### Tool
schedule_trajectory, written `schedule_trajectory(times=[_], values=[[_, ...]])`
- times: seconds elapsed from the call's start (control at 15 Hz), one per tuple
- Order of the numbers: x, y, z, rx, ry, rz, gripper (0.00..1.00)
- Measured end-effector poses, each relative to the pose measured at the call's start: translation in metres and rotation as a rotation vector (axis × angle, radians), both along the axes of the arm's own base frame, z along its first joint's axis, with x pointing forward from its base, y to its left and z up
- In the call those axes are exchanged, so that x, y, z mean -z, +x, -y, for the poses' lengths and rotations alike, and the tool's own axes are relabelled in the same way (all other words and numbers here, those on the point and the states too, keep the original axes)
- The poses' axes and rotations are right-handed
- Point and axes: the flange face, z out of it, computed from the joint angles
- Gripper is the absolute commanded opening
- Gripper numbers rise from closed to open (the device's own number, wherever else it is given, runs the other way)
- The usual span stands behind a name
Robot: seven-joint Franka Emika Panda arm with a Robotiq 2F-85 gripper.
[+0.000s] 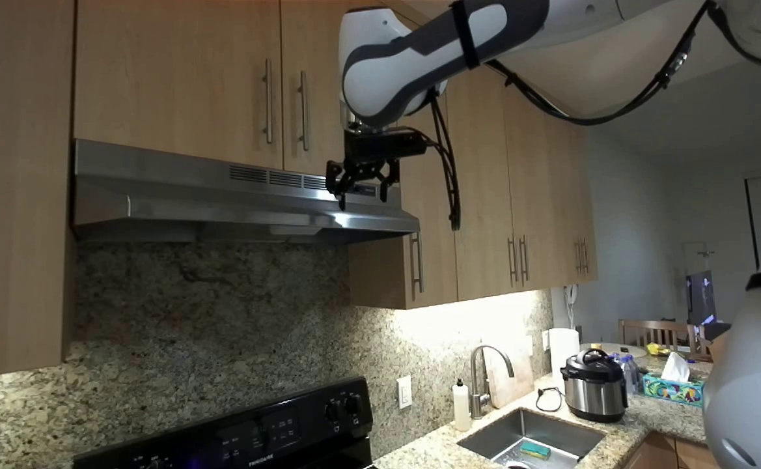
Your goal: Turn on the light above the stove
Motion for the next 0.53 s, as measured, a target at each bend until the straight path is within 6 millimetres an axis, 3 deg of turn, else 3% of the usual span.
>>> schedule_trajectory(times=[0.53], values=[[-0.040,0.025,0.038,-0.287,-0.110,0.120,1.00]])
